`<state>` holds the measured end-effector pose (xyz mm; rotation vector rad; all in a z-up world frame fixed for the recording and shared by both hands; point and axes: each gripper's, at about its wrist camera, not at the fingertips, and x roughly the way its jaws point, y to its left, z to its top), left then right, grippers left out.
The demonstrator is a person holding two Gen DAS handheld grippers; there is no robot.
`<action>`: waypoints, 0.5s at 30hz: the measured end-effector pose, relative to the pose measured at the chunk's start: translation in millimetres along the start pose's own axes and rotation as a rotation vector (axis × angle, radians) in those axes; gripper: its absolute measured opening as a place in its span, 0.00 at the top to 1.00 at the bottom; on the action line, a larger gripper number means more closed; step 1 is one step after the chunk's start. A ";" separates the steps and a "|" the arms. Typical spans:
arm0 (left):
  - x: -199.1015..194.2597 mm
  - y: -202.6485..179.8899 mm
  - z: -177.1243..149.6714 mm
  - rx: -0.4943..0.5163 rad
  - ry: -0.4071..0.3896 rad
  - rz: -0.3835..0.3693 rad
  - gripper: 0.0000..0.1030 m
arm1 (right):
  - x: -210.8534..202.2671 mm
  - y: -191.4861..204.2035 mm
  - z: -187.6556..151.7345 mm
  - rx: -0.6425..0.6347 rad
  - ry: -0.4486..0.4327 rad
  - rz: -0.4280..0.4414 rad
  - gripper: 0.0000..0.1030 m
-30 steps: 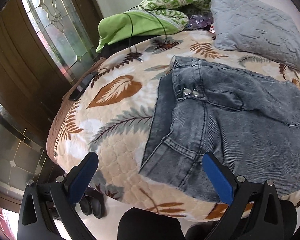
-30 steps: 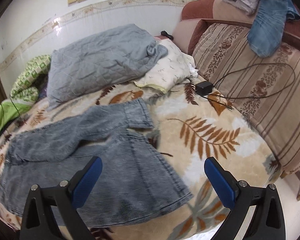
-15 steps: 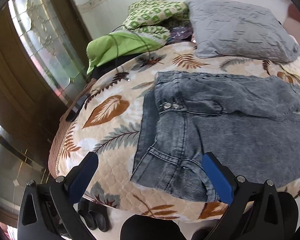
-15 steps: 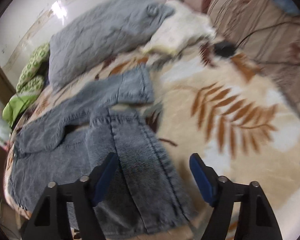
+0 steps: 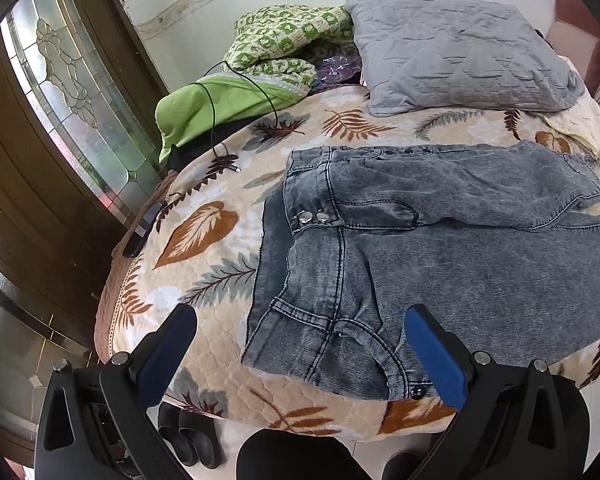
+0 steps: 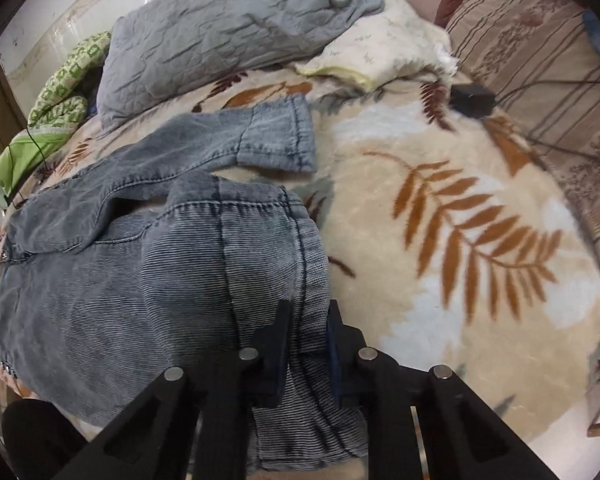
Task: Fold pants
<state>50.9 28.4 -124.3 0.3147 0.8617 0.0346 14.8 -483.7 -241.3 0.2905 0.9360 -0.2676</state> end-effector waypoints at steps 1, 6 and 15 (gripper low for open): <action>-0.4 0.4 -0.2 -0.001 -0.002 0.002 0.00 | -7.4 -2.5 -0.1 0.006 -0.024 -0.008 0.85; 4.6 -2.3 -1.2 -0.008 0.010 0.000 0.00 | -25.3 -18.2 -4.2 0.070 -0.080 -0.016 0.85; 7.9 -2.0 -4.8 0.005 0.015 0.001 0.00 | -12.6 -23.8 -4.7 0.113 -0.040 -0.004 0.71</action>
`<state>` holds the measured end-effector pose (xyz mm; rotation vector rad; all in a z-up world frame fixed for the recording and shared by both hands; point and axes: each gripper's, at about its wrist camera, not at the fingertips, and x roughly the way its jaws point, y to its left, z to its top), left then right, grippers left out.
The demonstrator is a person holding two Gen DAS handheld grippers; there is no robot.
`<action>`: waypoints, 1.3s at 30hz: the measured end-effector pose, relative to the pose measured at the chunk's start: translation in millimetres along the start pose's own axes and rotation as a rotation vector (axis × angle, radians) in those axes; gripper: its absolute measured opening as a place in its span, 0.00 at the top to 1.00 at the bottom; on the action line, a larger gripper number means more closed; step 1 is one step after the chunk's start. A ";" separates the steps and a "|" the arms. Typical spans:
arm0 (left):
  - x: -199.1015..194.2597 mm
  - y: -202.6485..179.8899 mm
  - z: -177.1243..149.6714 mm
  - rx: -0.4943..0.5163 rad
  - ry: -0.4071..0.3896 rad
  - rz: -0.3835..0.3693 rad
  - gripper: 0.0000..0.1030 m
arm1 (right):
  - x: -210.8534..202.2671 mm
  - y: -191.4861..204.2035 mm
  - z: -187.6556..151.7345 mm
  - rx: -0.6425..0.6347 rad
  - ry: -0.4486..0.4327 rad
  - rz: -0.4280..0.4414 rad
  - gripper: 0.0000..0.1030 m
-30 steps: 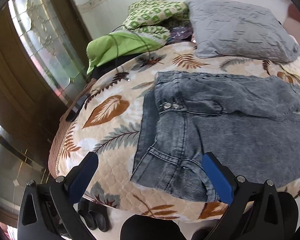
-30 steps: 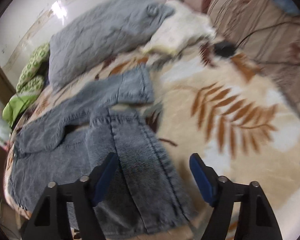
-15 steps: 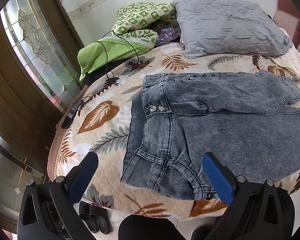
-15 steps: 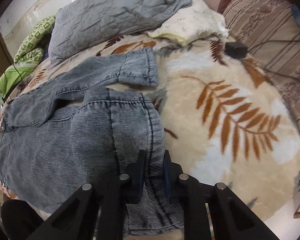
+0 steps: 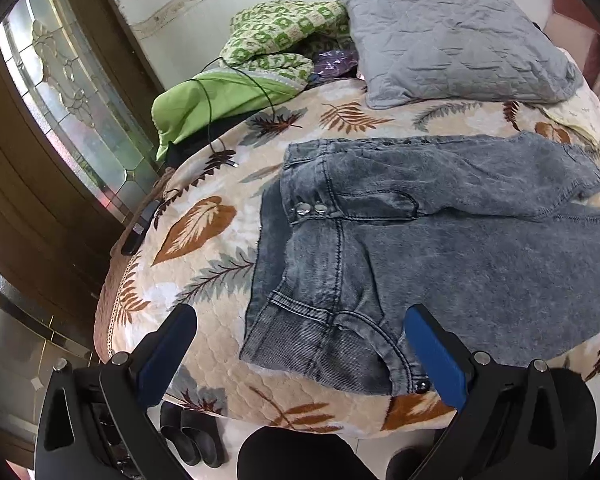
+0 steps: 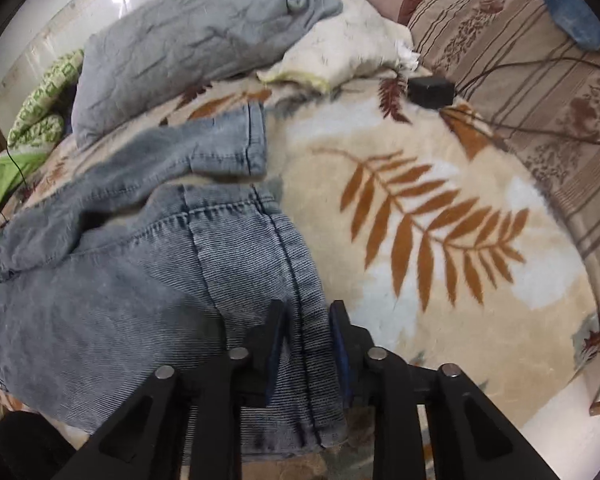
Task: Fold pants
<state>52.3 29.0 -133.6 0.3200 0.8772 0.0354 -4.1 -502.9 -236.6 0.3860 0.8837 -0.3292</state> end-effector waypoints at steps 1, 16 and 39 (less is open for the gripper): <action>1.5 1.9 1.0 -0.013 0.001 -0.001 0.00 | -5.8 -1.5 3.7 0.010 -0.023 0.003 0.62; 7.3 -6.1 -2.5 -0.001 0.023 -0.004 0.00 | 77.8 36.0 62.4 -0.004 0.138 0.109 0.54; 40.1 -14.2 -0.9 0.012 0.041 0.077 0.00 | 81.8 22.9 56.4 0.043 0.060 -0.022 0.73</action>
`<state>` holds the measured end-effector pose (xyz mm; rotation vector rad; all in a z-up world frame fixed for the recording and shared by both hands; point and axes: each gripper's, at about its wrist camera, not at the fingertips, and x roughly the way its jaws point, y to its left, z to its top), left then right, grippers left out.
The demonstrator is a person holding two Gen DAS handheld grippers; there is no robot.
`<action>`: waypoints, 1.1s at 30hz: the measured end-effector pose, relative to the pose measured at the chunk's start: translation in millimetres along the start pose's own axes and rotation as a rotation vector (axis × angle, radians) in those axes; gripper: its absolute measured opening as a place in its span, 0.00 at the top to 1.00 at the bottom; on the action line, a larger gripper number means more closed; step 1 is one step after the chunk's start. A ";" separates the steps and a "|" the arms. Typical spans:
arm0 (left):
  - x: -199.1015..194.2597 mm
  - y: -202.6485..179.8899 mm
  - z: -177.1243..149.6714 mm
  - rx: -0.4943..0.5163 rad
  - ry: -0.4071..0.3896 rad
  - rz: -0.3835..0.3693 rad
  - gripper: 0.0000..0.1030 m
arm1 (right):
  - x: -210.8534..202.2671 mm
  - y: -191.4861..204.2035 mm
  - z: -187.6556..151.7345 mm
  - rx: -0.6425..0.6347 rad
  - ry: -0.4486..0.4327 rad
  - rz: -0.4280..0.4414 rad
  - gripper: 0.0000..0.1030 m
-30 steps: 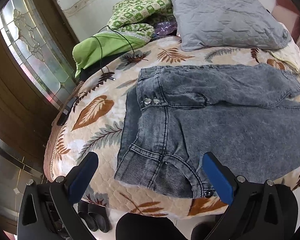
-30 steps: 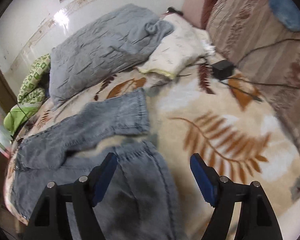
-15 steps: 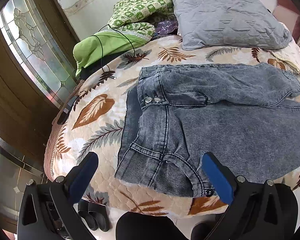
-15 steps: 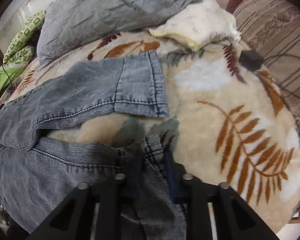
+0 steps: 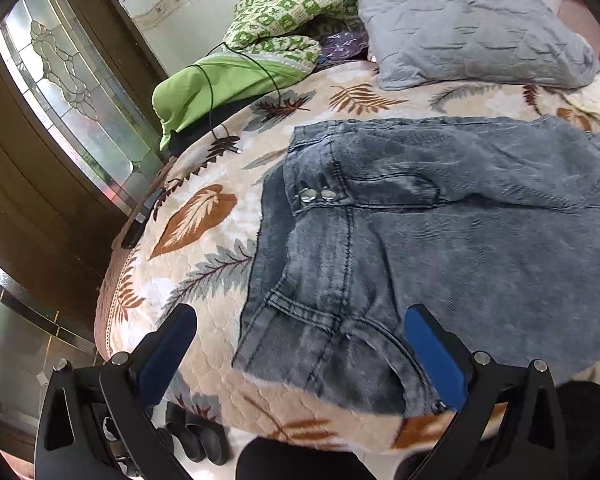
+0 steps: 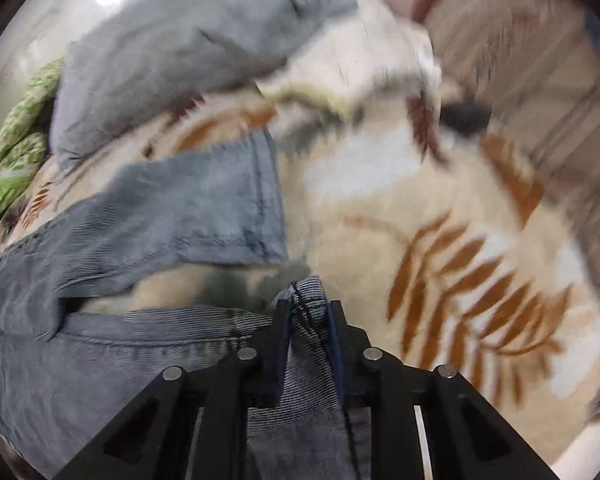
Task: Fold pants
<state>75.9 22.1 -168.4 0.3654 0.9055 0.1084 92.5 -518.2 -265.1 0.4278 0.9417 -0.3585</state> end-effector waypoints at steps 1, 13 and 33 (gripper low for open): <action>5.7 0.2 1.1 0.000 0.007 0.012 0.00 | -1.1 -2.3 0.2 0.011 -0.013 0.007 0.72; 70.8 0.0 -9.8 -0.020 0.149 -0.007 0.00 | -101.7 -11.5 -48.9 -0.078 -0.089 0.089 0.71; 43.7 48.0 -12.0 -0.139 0.135 -0.117 0.00 | -104.0 85.4 -116.0 -0.267 -0.014 0.181 0.71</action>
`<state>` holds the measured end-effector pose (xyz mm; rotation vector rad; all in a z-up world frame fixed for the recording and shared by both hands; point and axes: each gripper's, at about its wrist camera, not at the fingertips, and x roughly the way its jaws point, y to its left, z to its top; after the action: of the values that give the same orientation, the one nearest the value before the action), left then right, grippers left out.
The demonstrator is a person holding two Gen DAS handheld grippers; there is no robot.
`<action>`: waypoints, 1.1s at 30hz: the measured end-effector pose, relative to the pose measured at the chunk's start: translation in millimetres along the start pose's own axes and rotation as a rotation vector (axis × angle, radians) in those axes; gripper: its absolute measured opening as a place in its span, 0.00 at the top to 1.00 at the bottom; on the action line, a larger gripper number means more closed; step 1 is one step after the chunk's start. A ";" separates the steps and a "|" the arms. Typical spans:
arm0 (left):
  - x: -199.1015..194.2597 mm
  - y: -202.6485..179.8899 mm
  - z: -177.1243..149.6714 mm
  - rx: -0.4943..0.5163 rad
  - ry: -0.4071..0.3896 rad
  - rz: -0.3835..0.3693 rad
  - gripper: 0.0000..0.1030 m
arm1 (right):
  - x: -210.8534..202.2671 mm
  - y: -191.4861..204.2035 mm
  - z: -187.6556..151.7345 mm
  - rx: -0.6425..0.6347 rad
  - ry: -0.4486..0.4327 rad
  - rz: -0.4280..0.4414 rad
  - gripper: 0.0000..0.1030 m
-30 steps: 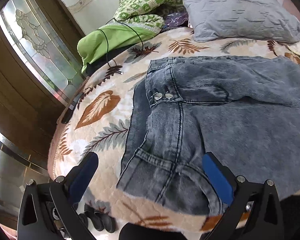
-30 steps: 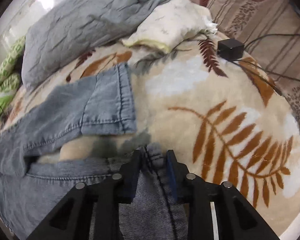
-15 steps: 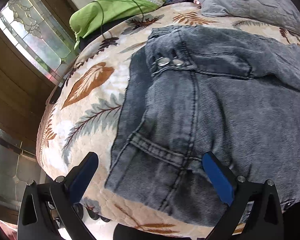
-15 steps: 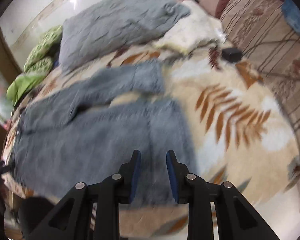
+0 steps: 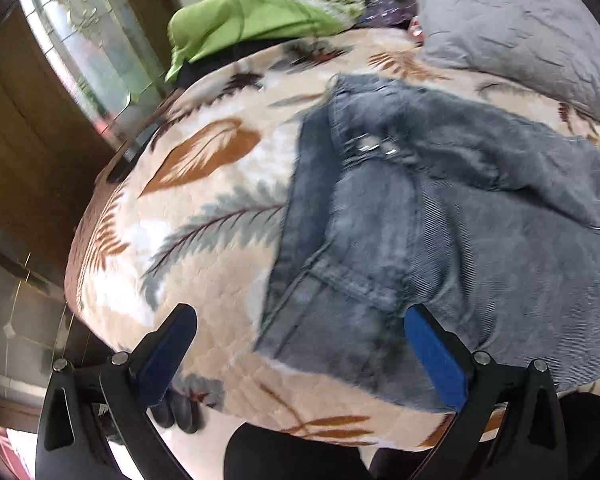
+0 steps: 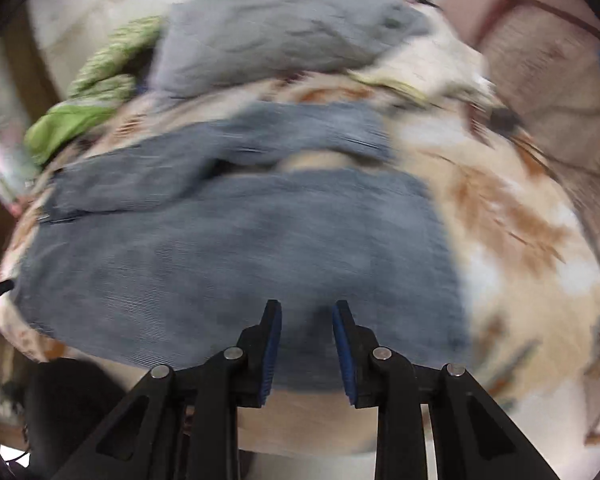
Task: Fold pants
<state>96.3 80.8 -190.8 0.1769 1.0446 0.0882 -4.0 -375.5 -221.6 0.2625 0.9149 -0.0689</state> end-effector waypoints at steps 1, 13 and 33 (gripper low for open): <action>-1.3 -6.7 1.4 0.017 -0.011 -0.007 0.00 | 8.4 18.2 3.9 -0.019 0.011 0.044 0.71; 38.8 -48.7 -6.6 0.122 -0.033 0.008 0.00 | 63.5 110.9 7.2 -0.167 0.071 0.105 0.71; 30.8 -58.7 15.7 0.153 0.038 -0.024 0.00 | 34.5 70.6 -11.2 -0.117 0.068 0.058 0.71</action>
<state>124.6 26.3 -220.3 0.3027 1.0913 -0.0105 20.4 -302.7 -241.6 0.1837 0.9746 0.0474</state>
